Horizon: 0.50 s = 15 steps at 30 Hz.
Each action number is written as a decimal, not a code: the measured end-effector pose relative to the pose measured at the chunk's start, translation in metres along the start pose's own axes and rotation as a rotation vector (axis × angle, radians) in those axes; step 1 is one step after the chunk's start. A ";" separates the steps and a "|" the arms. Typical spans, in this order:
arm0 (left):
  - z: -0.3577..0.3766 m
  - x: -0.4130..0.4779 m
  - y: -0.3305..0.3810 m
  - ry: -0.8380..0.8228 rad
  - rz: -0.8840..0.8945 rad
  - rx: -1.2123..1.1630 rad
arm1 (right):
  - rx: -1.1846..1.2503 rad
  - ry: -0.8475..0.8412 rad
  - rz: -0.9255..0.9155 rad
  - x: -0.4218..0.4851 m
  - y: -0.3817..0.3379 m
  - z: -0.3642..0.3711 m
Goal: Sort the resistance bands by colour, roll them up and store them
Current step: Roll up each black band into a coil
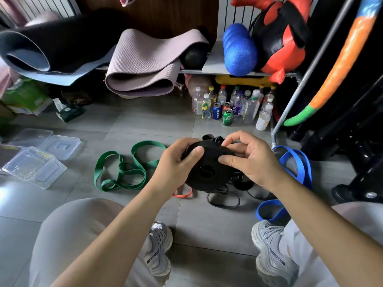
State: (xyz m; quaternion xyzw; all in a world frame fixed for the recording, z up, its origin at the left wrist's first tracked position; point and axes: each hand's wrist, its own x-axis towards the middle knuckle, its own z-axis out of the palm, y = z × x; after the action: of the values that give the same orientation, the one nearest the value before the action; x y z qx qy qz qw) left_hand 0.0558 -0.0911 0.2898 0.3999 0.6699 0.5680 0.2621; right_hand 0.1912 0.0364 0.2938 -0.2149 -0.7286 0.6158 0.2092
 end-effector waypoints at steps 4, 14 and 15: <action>0.002 -0.002 -0.001 -0.040 0.069 0.358 | -0.035 -0.033 0.011 0.001 0.002 0.000; 0.003 -0.001 -0.005 -0.045 0.178 0.349 | -0.100 0.116 -0.045 0.009 0.009 -0.008; 0.002 0.000 -0.005 -0.012 0.164 0.302 | -0.136 0.140 -0.084 0.009 0.009 -0.009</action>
State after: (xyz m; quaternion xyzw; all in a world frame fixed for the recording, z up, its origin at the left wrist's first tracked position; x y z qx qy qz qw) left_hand 0.0565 -0.0905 0.2850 0.4914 0.7113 0.4778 0.1557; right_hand 0.1896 0.0501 0.2865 -0.2401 -0.7606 0.5392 0.2703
